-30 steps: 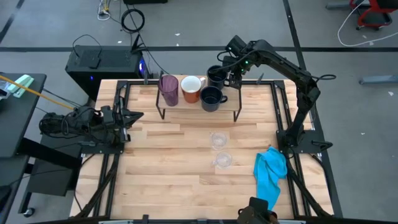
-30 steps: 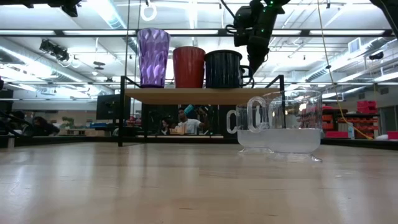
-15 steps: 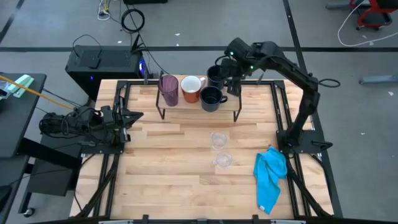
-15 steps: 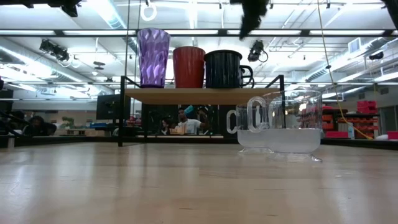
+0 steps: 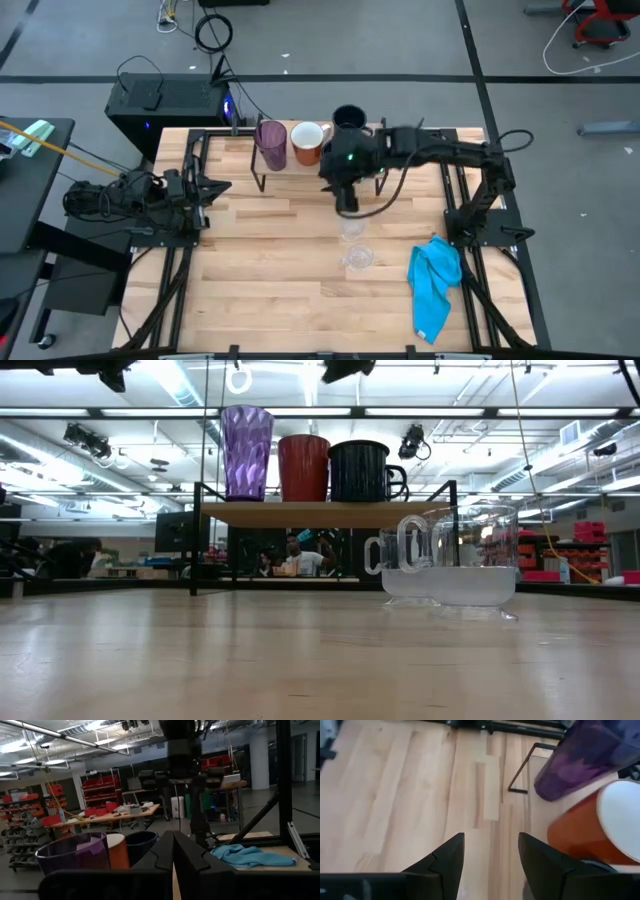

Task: Stack small to large cups/mugs on shelf
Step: Adjust the dark blue mug on the shelf

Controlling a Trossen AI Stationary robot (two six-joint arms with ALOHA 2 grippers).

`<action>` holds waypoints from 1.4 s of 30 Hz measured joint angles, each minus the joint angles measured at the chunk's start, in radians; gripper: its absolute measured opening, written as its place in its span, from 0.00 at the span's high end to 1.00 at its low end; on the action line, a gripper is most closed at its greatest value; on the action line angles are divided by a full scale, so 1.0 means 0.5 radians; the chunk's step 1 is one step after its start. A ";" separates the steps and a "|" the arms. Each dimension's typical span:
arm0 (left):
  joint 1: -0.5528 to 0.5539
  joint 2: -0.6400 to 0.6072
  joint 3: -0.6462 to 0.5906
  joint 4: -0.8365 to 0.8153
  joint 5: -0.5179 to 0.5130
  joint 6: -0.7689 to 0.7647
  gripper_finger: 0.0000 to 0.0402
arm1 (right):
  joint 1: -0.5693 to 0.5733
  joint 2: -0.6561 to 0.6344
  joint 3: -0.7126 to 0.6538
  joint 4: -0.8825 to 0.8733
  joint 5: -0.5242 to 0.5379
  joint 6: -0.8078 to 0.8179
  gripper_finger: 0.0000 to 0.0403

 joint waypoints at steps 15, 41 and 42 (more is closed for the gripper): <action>0.000 0.001 0.000 -0.058 -0.001 -0.069 0.98 | 0.133 0.002 -0.715 0.517 0.517 0.271 0.55; 0.001 0.001 0.000 -0.056 0.000 -0.070 0.95 | -0.015 0.002 -0.794 0.454 0.750 0.412 0.59; 0.000 0.001 0.000 -0.056 0.000 -0.070 0.96 | -0.019 0.002 -0.794 0.438 0.760 0.424 0.59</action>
